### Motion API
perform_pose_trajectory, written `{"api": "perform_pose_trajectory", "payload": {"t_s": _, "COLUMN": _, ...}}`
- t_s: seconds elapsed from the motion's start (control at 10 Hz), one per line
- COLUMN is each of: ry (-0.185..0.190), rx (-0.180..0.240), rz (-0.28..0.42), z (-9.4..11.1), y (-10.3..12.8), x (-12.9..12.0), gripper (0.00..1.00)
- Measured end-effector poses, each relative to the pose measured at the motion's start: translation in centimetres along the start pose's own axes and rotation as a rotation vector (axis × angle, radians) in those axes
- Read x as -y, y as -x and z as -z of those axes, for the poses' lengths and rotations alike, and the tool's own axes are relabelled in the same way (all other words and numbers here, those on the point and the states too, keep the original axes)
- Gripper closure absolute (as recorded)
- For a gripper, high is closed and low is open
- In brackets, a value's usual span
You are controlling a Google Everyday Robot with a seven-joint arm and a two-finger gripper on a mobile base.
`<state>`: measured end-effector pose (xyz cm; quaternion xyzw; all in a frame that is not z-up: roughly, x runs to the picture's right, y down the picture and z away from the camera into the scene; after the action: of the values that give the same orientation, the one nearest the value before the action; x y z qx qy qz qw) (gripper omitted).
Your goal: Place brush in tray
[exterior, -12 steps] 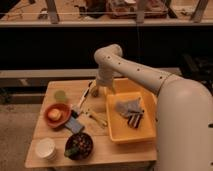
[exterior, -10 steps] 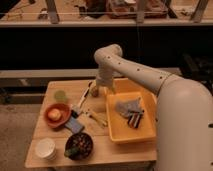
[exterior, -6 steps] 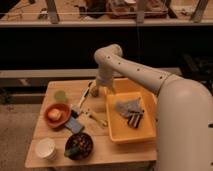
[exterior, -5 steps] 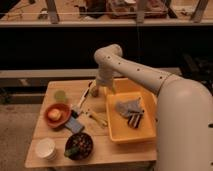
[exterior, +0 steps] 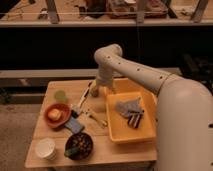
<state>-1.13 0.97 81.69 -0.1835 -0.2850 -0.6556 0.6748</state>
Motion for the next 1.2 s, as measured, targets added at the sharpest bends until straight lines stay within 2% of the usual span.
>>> {"api": "perform_pose_trajectory", "payload": {"t_s": 0.8, "ry": 0.001, "rx": -0.001, "rz": -0.002, "z": 0.0, "y": -0.1, "x": 0.0, "gripper": 0.20}}
{"api": "perform_pose_trajectory", "payload": {"t_s": 0.9, "ry": 0.047, "rx": -0.037, "rz": -0.042, "z": 1.5, "y": -2.3, "x": 3.9, "gripper": 0.20}}
{"api": "perform_pose_trajectory", "payload": {"t_s": 1.0, "ry": 0.058, "rx": -0.045, "rz": -0.045, "z": 1.9, "y": -3.1, "x": 5.9, "gripper": 0.20}}
{"api": "perform_pose_trajectory", "payload": {"t_s": 1.2, "ry": 0.052, "rx": -0.040, "rz": -0.055, "z": 1.9, "y": -3.9, "x": 7.8, "gripper": 0.20}}
